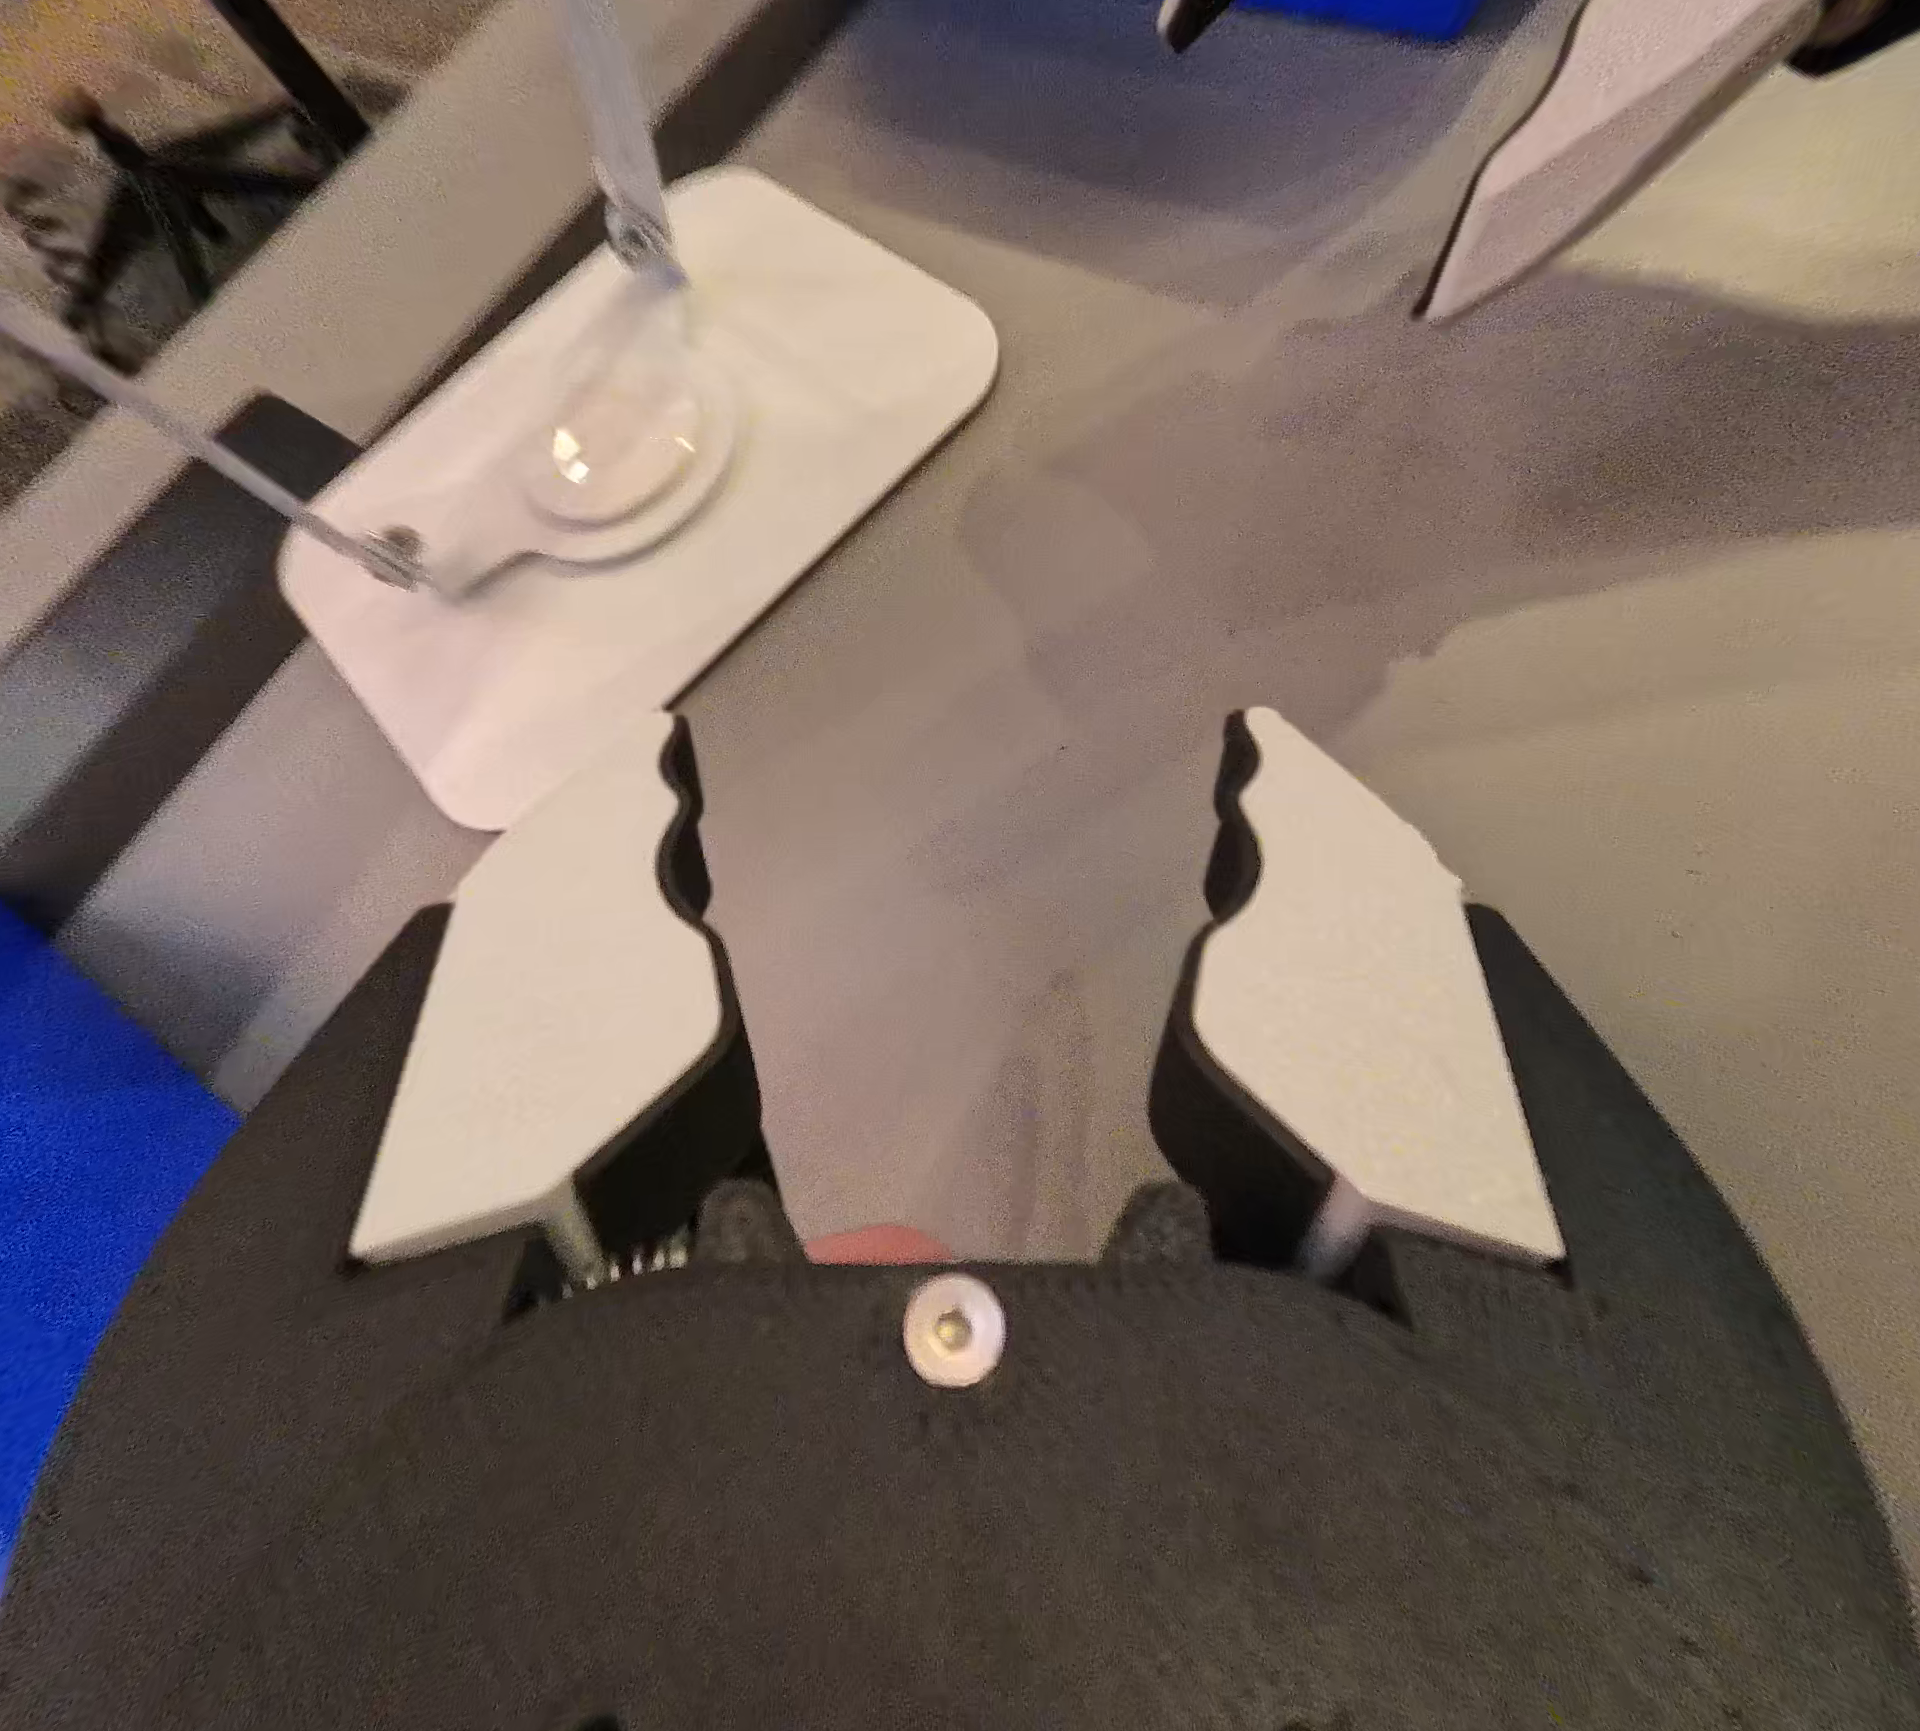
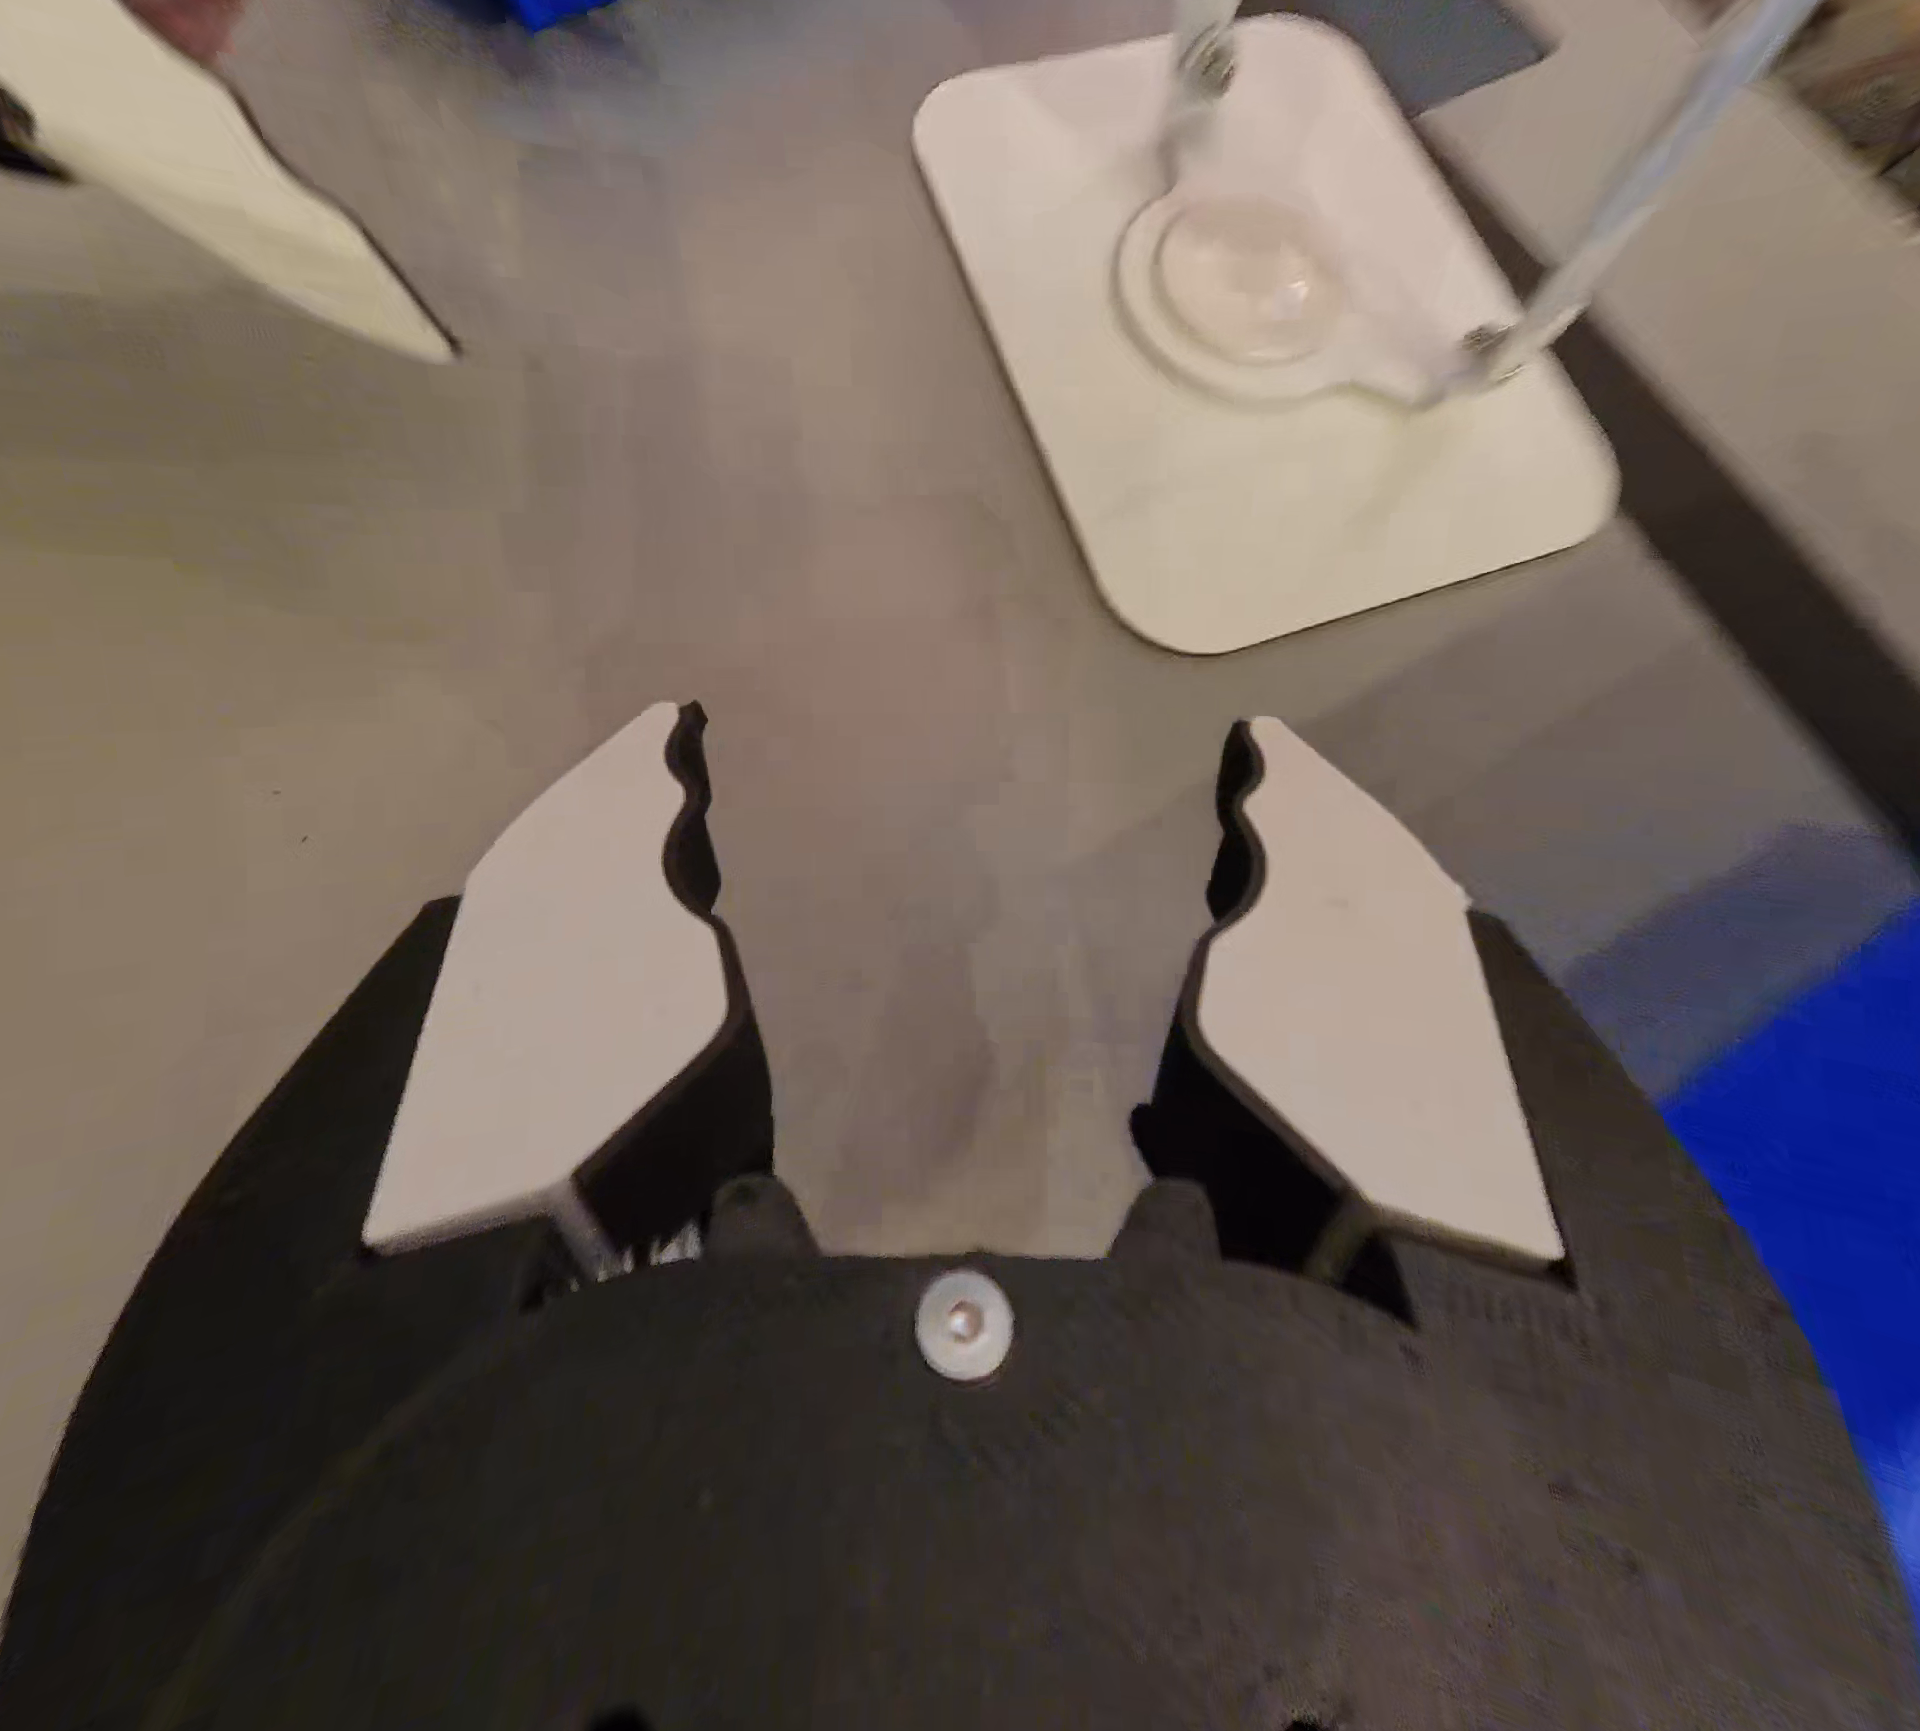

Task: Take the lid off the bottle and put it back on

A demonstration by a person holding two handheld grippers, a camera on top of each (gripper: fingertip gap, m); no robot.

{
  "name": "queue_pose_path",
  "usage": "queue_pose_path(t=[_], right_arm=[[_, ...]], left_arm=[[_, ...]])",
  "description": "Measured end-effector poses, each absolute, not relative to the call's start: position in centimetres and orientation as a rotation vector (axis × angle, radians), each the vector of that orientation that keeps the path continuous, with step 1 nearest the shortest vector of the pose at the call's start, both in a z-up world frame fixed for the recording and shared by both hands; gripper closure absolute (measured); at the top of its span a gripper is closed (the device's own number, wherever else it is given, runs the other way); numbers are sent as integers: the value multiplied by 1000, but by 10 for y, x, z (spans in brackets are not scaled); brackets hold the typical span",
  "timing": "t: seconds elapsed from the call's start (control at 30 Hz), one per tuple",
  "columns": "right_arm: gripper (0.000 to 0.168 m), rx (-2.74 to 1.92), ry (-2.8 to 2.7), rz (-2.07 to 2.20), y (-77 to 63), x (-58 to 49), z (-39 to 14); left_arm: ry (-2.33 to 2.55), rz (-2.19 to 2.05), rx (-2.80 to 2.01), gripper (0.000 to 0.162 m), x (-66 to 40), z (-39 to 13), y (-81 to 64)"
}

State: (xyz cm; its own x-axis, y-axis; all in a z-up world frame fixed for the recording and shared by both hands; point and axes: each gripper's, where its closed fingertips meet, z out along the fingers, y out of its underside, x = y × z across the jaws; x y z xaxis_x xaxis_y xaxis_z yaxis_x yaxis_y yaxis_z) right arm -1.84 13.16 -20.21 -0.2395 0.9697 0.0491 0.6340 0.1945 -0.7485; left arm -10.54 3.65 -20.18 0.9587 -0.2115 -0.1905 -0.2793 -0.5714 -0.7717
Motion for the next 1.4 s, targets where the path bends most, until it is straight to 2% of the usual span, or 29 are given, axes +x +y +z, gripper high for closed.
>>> queue_pose_path(t=[0.1, 0.2, 0.37, 0.83, 0.9, 1.13, 1.3, 1.4], right_arm=[[67, -1579, -1972, 854, 131, -24, -240], [62, -1600, -2013, 799, 132, -23, -261], [53, -1583, -2029, 774, 134, -23, -274], [52, -1557, -2050, 786, 133, -23, -274], [52, -1557, -2050, 786, 133, -23, -274], [53, -1556, -2049, 786, 133, -23, -274], [54, -1557, -2046, 786, 134, -23, -274], [54, -1557, -2046, 786, 134, -23, -274]], left_arm=[[292, 70, -2311, 52, -101, -240, 48], [233, 21, -2351, 48, -100, -264, 51], [157, -8, -2409, 46, -103, -272, 51], [123, -42, -2425, 47, -104, -275, 52], [150, -57, -2408, 53, -101, -273, 51], [102, 34, -2127, 63, -114, -188, 26], [-74, 315, -2052, 69, -200, -111, -15], [-233, 395, -2096, 68, -265, -98, -28]])
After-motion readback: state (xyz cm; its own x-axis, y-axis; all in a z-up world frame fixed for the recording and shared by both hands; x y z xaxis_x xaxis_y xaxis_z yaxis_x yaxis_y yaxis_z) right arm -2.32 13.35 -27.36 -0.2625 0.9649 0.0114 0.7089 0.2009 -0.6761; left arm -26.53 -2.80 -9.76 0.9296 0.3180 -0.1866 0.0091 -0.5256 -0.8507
